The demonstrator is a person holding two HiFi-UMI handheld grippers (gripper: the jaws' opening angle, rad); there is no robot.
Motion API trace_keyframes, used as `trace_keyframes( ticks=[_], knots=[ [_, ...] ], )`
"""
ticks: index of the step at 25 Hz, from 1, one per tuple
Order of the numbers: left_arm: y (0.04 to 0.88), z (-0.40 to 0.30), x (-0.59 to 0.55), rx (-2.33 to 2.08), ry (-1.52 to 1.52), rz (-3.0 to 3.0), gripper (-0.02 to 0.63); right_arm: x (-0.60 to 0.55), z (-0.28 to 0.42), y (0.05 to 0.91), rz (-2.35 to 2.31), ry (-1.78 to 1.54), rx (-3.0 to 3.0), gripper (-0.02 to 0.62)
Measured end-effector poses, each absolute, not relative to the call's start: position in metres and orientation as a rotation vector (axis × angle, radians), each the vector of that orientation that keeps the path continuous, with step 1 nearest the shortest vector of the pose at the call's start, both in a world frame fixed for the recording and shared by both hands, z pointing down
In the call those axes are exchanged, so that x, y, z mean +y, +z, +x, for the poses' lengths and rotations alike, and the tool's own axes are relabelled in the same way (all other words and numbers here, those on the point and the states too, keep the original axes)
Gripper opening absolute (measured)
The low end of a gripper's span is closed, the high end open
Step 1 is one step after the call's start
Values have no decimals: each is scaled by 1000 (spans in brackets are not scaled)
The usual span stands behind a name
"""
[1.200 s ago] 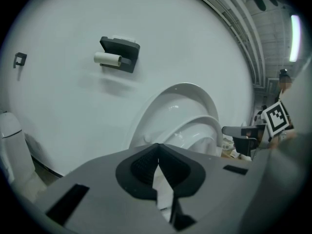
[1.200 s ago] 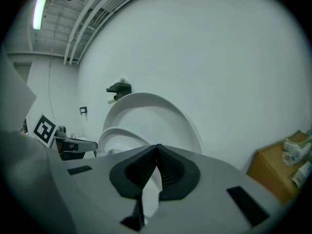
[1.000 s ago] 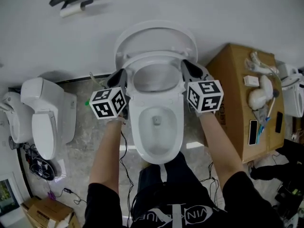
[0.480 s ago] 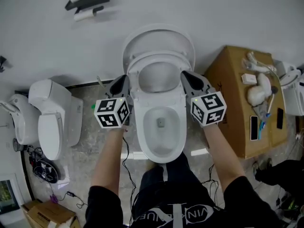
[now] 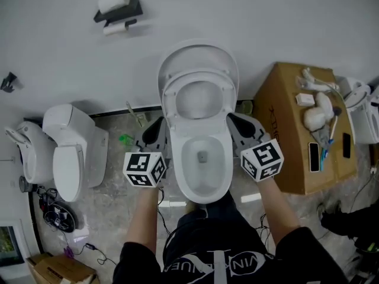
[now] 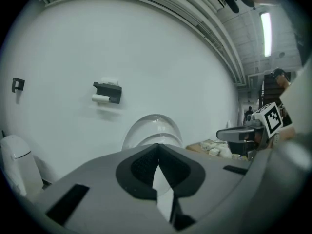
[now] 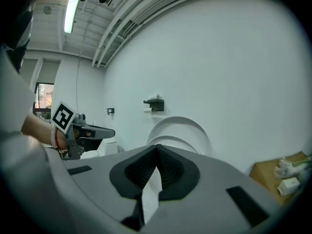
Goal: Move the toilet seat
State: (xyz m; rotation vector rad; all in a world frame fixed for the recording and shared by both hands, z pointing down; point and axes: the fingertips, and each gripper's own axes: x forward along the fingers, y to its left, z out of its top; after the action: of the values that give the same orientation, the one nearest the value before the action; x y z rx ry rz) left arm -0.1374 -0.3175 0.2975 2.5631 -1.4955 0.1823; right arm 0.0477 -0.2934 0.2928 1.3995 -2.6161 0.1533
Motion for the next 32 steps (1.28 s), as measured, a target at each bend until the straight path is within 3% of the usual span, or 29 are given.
trace_keyframes(
  ticks=[11,32],
  knots=[
    [278,-135,-257,-1500,205,2610,3,-245,54,270,1450,223,-2708,9],
    [248,-136,-254,-1537,153,2656,3,-240,39,239,1414,133,-2776,9]
  ],
)
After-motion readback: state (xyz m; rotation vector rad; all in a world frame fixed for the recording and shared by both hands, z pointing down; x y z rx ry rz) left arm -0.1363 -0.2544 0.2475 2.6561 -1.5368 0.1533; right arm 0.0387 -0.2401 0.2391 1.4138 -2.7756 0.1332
